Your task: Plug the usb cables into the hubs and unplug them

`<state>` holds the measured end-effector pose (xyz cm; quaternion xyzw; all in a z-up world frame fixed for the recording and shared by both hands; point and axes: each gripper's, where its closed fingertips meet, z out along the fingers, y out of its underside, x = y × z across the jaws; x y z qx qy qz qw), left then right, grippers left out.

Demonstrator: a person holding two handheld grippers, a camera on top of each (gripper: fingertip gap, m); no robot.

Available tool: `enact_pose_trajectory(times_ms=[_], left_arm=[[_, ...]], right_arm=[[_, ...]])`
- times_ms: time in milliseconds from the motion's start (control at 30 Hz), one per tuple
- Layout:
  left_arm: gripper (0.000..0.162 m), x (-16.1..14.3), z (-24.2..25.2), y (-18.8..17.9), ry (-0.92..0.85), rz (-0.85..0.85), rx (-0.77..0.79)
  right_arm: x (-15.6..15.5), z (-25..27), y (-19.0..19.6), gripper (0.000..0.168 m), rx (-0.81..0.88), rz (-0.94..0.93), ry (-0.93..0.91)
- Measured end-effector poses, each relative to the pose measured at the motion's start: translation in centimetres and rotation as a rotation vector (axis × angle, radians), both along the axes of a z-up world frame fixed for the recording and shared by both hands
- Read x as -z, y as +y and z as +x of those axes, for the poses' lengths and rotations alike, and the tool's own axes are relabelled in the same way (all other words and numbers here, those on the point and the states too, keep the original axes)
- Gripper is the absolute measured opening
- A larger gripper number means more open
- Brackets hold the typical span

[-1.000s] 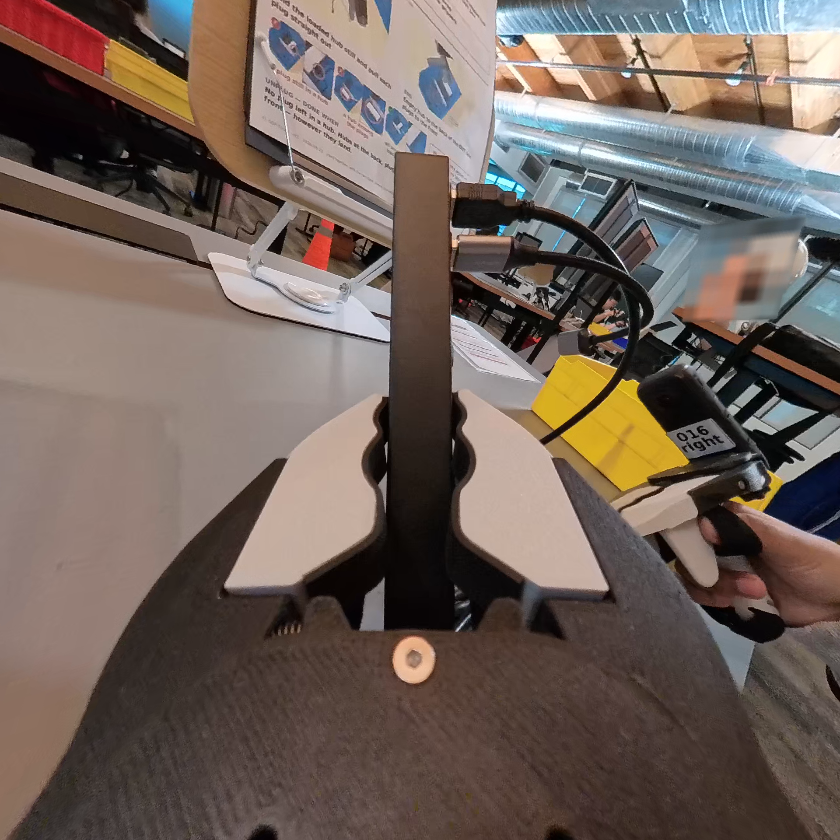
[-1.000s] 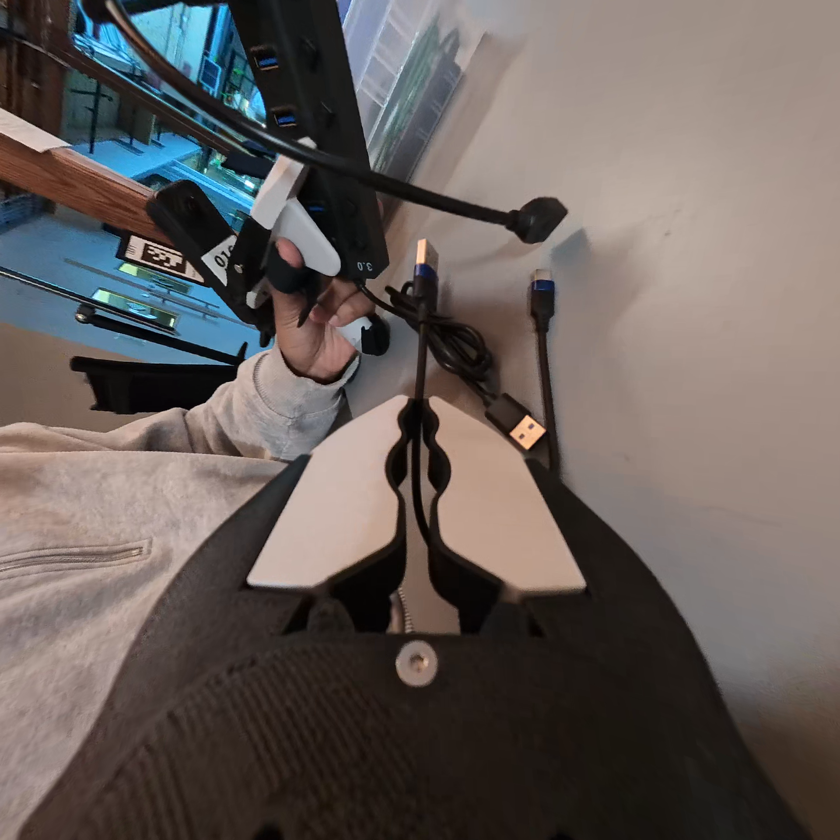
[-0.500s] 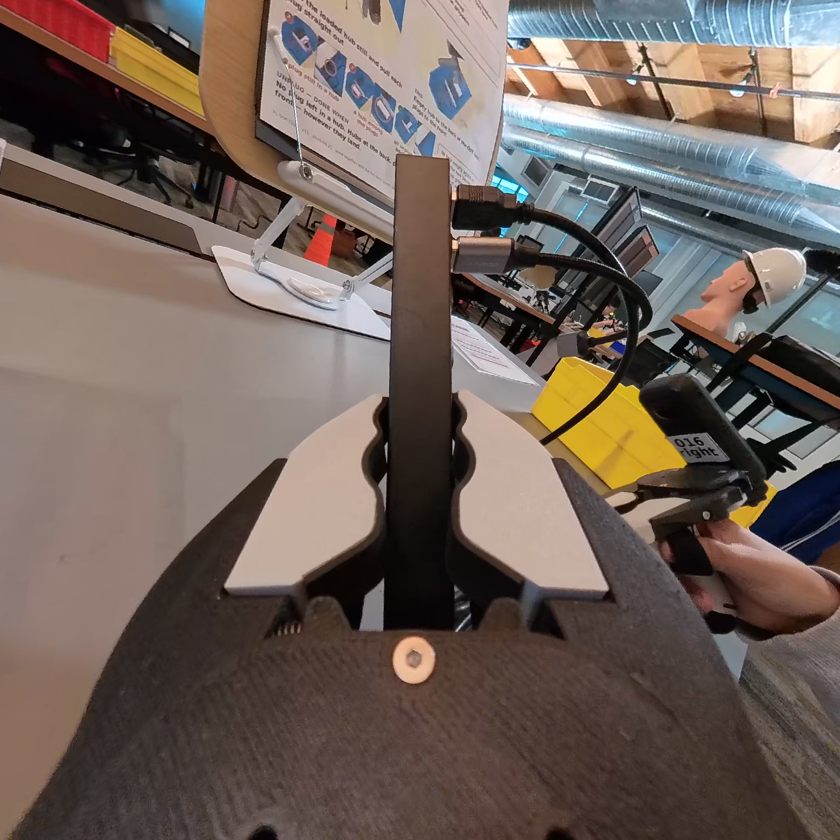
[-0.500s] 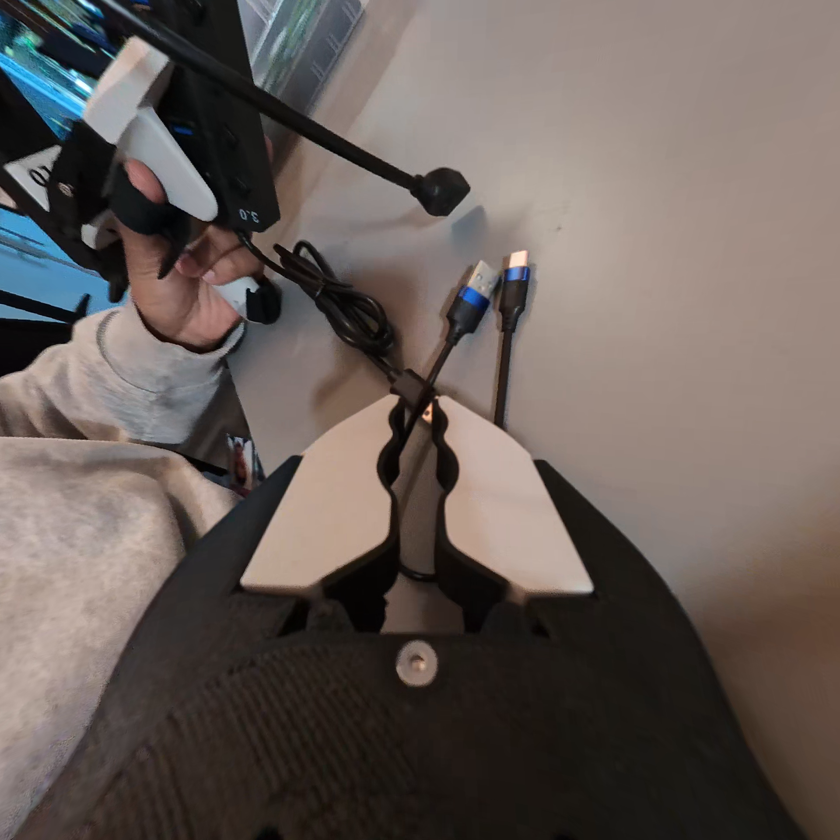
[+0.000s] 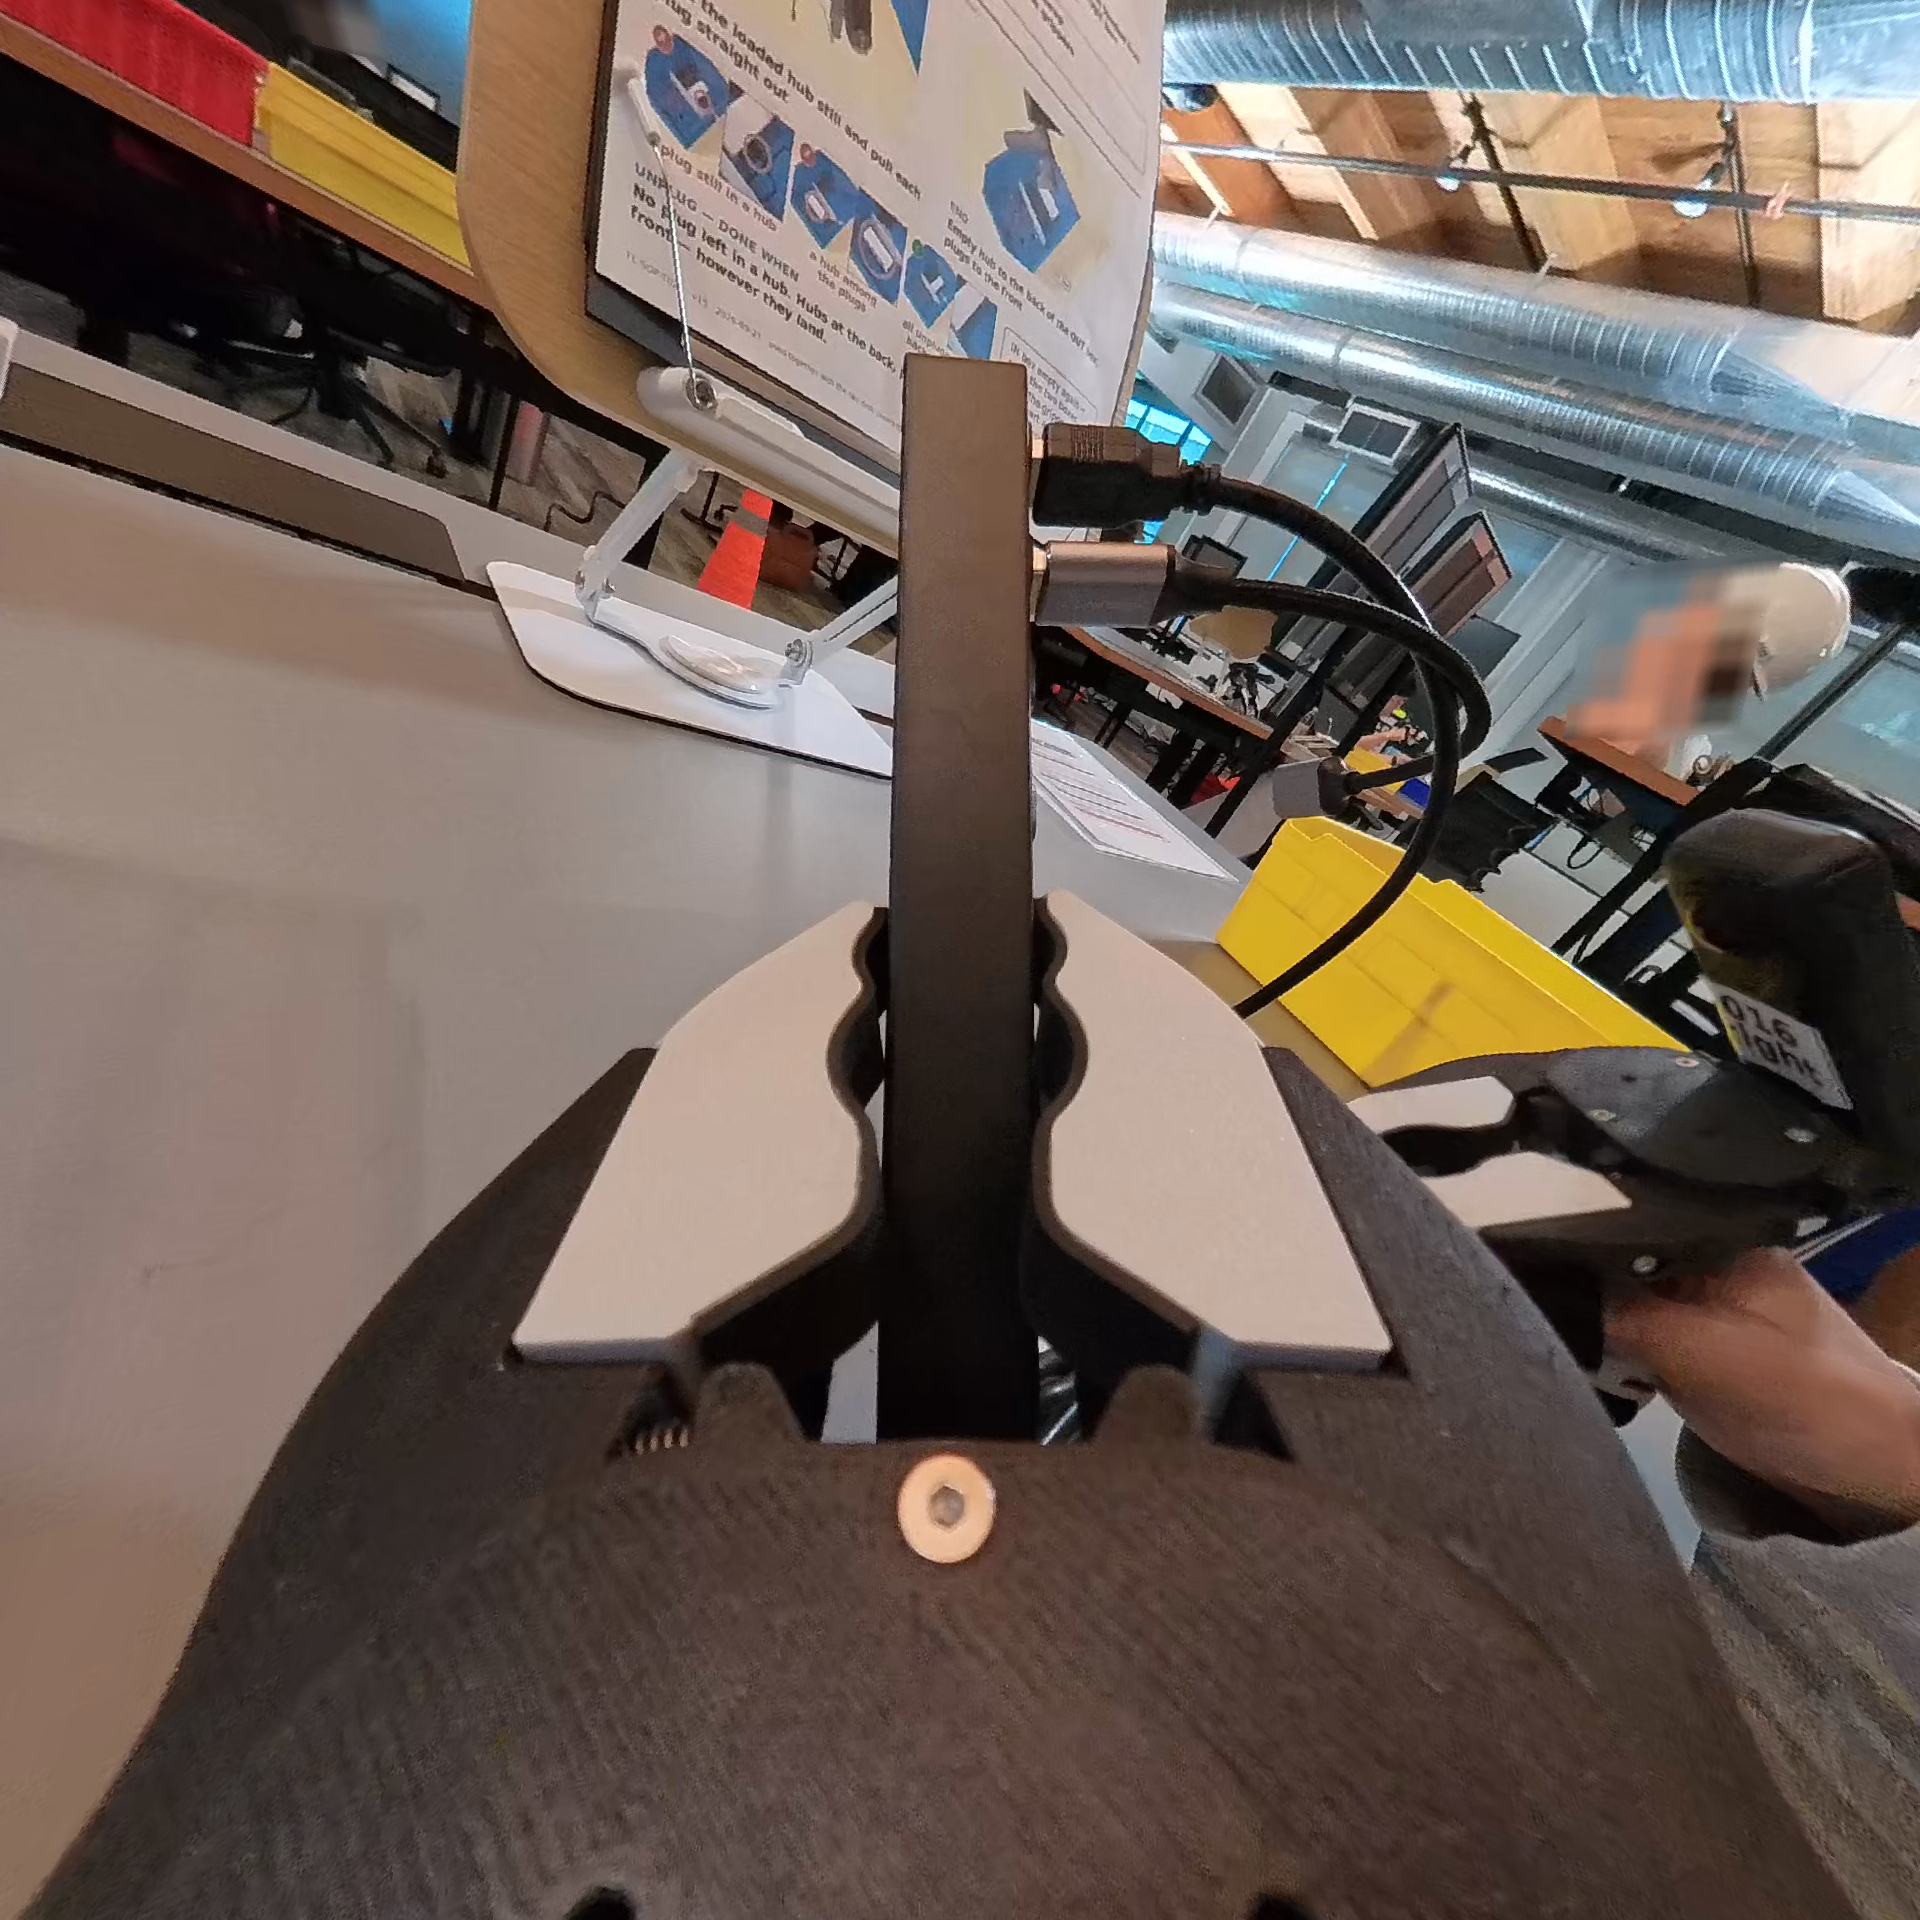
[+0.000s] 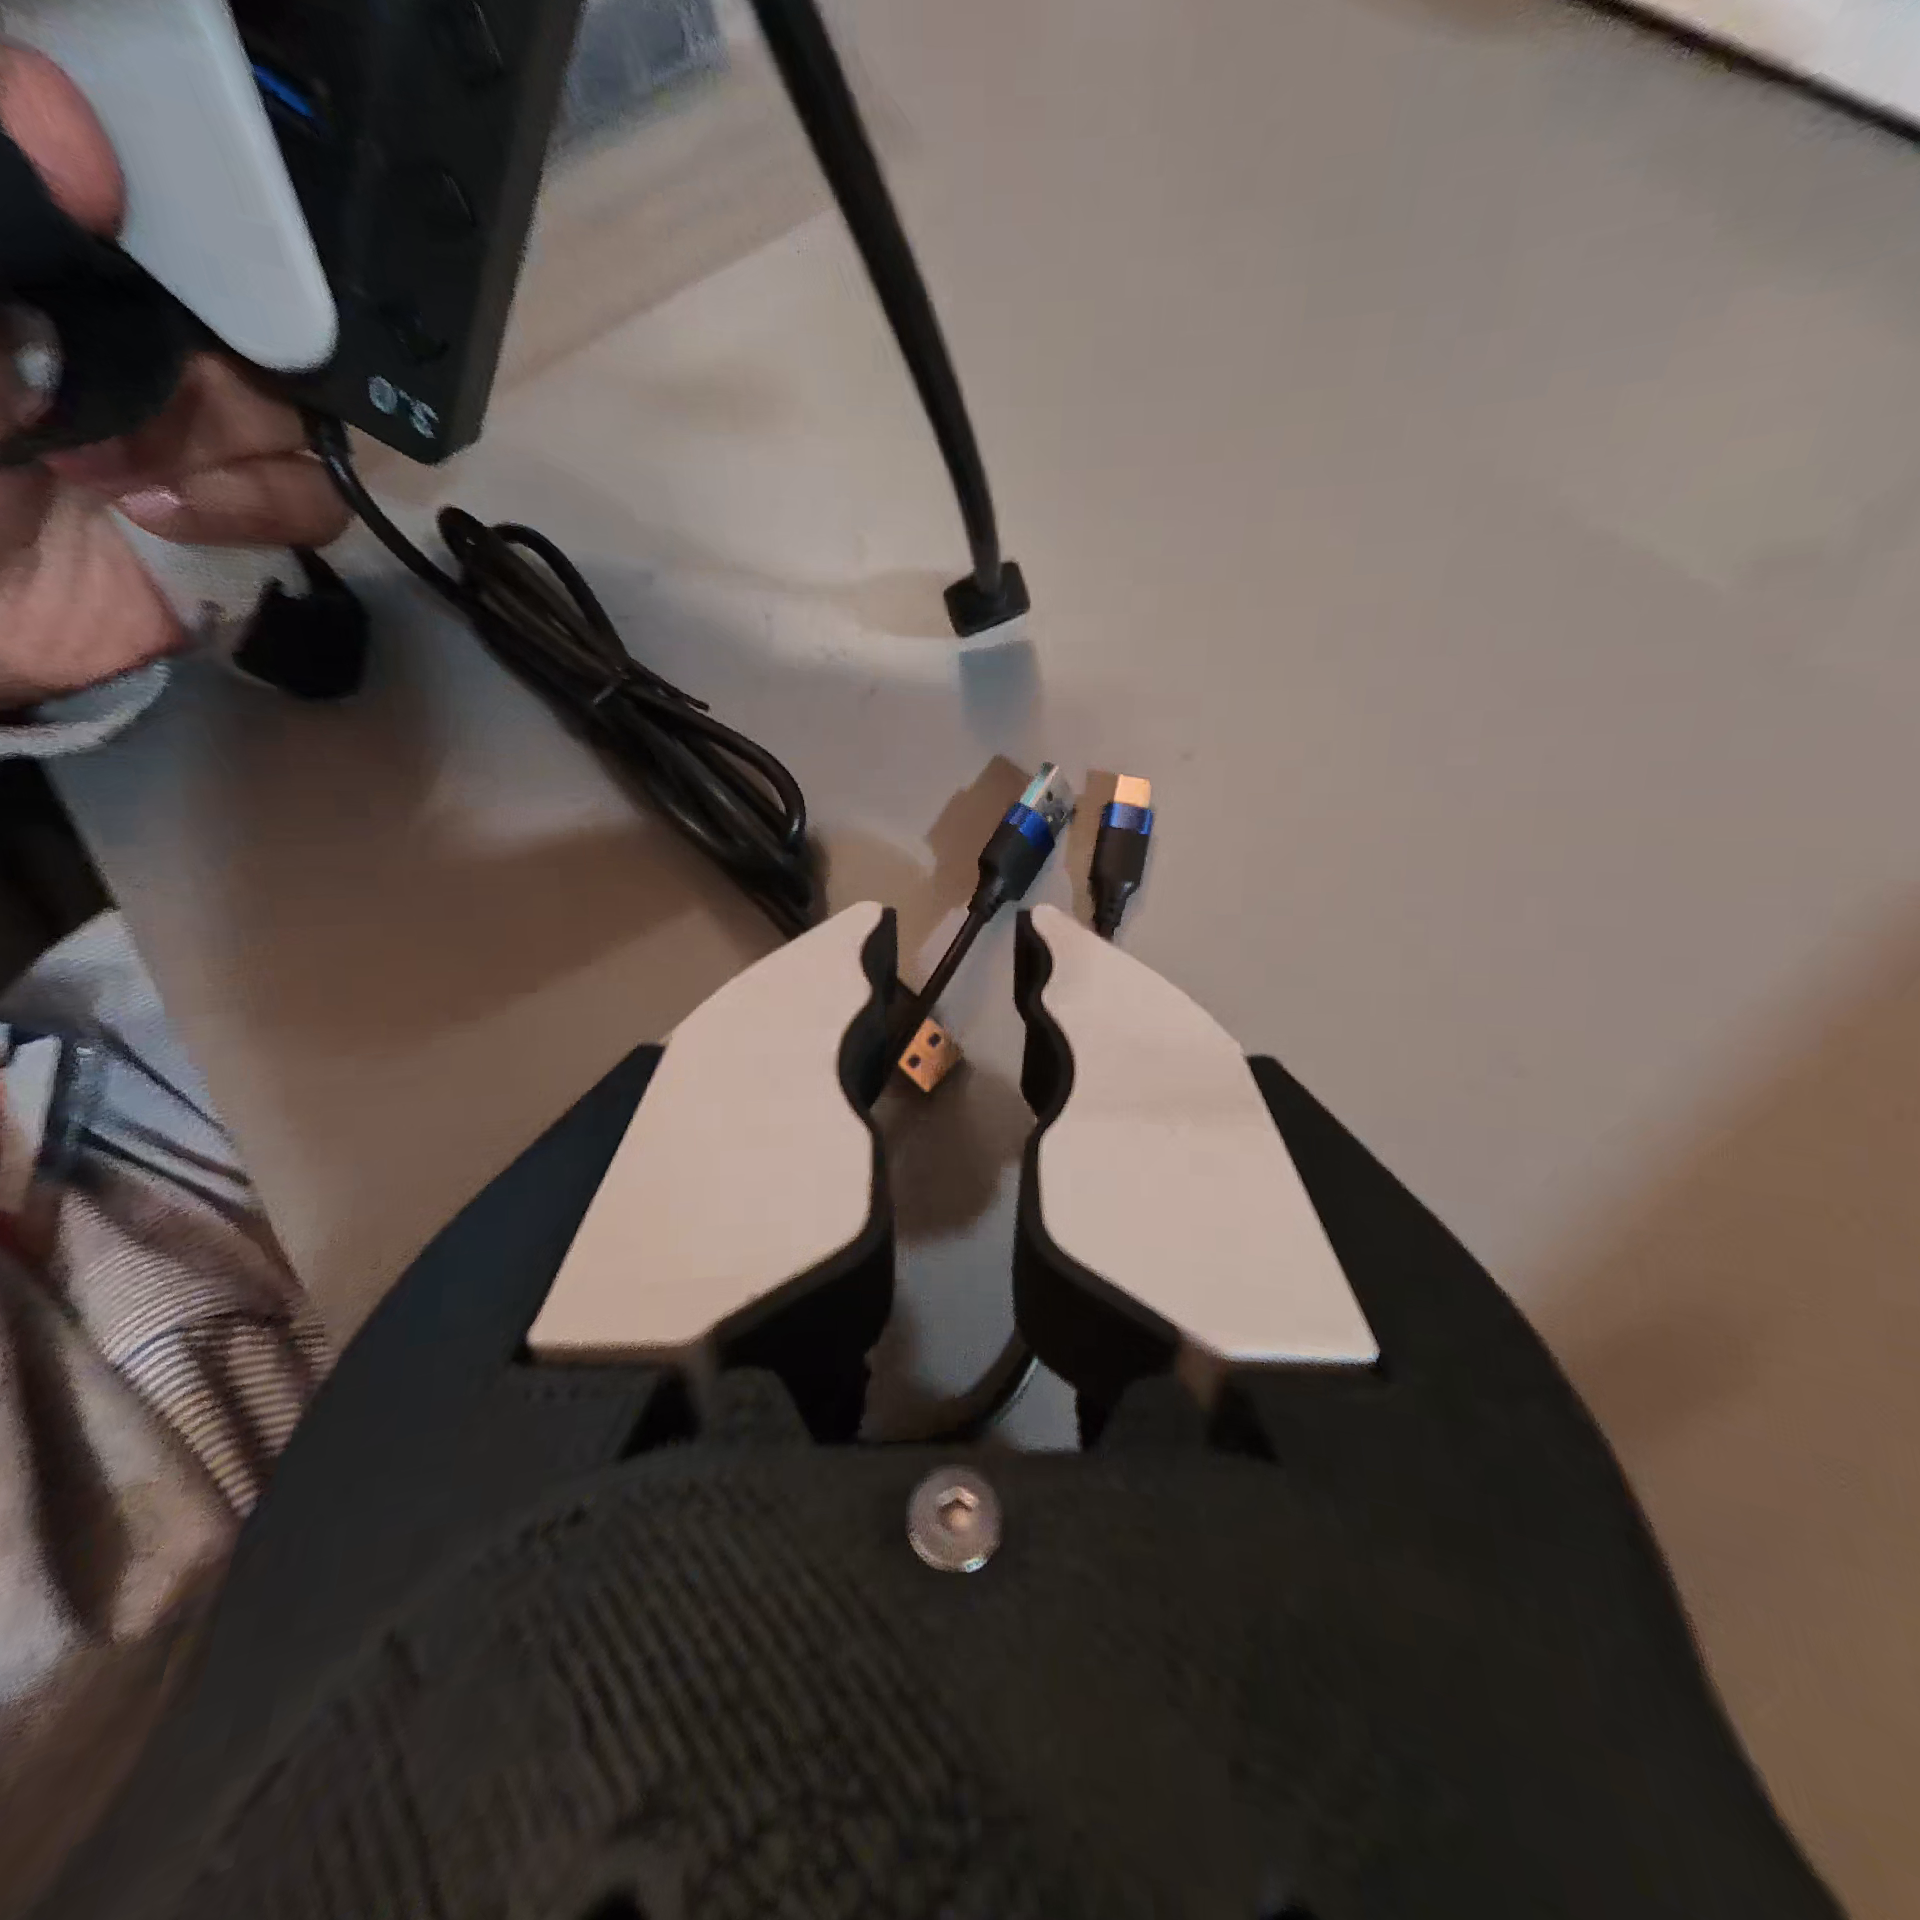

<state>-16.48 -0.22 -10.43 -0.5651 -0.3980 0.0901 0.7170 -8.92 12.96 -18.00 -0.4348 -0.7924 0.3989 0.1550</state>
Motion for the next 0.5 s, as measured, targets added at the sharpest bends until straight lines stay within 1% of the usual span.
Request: enact_pose_trajectory(times_ms=[33, 200, 233, 333, 433, 500], left_arm=[[0.026, 0.0, 0.0, 0.0, 0.001, -0.001, 0.000], [0.026, 0.0, 0.1, 0.1, 0.007, -0.004, 0.002], [0.026, -0.1, 0.1, 0.1, 0.008, -0.005, 0.002], [0.026, -0.1, 0.2, 0.1, 0.010, -0.005, 0.004], [0.026, -0.1, 0.3, 0.1, 0.015, -0.007, 0.004], [0.026, -0.2, 0.3, 0.1, 0.021, -0.009, 0.006]], right_arm=[[0.6, -0.1, -0.2, 0.021, -0.002, 0.039, -0.010], [2.5, -1.0, -0.2, 0.018, 0.005, 0.212, -0.020], [2.6, -1.4, -0.3, 0.013, 0.001, 0.231, -0.007], [2.6, -1.8, 0.1, 0.007, -0.006, 0.315, 0.003], [1.2, -1.5, 0.0, 0.006, -0.031, 0.339, 0.081], [-1.0, -0.9, -1.4, 0.005, -0.073, 0.248, 0.143]])
